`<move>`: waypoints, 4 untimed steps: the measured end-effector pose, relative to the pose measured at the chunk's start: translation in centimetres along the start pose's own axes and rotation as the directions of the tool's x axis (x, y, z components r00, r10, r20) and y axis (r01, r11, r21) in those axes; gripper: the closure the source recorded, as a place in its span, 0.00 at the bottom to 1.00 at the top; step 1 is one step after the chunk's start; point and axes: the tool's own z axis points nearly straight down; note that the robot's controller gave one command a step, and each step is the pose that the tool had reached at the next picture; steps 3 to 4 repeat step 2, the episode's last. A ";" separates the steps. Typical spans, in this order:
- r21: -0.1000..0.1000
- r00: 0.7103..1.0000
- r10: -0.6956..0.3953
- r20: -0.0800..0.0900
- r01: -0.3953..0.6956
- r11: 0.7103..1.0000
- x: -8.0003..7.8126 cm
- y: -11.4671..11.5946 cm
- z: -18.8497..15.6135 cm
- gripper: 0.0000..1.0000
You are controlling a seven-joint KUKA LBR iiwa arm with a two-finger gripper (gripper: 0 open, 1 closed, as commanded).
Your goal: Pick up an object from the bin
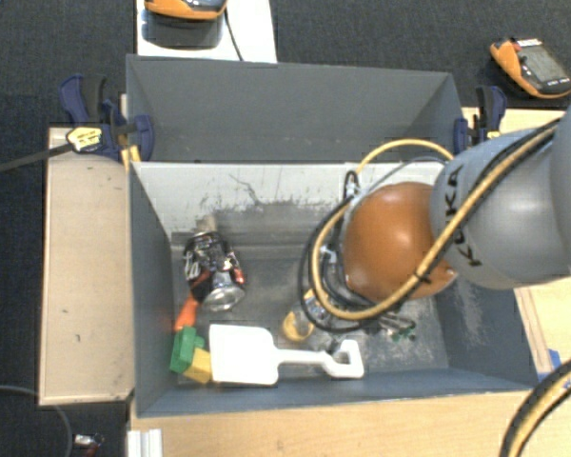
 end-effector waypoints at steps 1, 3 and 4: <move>-0.005 1.000 0.001 -0.008 -0.001 1.000 0.0 0.1 -4.2 1.00; -0.005 1.000 0.003 -0.008 -0.003 1.000 -0.2 0.0 -8.6 1.00; -0.005 1.000 0.003 -0.008 -0.003 1.000 -0.2 0.0 -8.6 1.00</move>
Offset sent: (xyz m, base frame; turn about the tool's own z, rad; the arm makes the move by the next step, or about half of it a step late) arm -0.0031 0.0001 0.0965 0.0001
